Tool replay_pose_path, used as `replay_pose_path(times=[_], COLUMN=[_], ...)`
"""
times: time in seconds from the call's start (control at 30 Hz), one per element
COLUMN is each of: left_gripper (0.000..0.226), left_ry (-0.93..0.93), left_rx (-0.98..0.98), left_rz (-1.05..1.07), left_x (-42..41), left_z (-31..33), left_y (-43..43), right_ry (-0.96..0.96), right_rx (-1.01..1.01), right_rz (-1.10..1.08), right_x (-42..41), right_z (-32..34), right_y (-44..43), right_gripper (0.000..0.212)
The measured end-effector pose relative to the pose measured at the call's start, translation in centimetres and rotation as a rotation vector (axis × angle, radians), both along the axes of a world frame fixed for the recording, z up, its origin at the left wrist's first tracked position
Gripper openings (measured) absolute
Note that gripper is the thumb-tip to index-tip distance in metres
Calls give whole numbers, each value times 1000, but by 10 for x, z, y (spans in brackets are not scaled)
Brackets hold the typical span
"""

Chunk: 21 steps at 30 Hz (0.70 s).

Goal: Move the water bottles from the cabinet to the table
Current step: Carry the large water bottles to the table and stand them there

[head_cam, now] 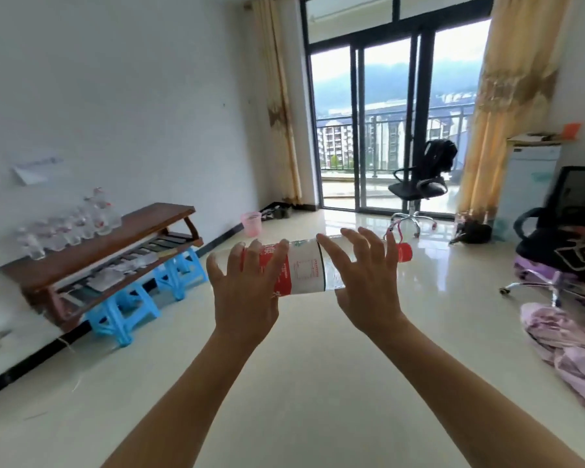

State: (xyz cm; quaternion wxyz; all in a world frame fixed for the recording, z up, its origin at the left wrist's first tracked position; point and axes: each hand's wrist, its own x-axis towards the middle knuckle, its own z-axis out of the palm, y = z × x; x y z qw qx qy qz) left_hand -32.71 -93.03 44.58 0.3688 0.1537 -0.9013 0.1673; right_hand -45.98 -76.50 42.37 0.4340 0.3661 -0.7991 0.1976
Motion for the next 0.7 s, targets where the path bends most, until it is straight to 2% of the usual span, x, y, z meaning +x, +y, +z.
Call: replay_pose_path(times=[0.17, 0.37, 0.57, 0.7], left_gripper=[97, 89, 89, 86], left_ry=[9, 63, 80, 71], left_rx=[-22, -24, 27, 39], left_rz=[255, 480, 533, 521], left_x=[-5, -2, -19, -51], left_z=[9, -15, -21, -12], left_y=[-101, -238, -380, -464], right_ry=[-28, 0, -33, -67], right_rx=[28, 97, 155, 131], right_rz=[245, 468, 587, 578], right_x=[-42, -63, -85, -118], right_z=[11, 1, -6, 1], right_y=[-140, -317, -478, -561], right_gripper=[101, 105, 103, 106])
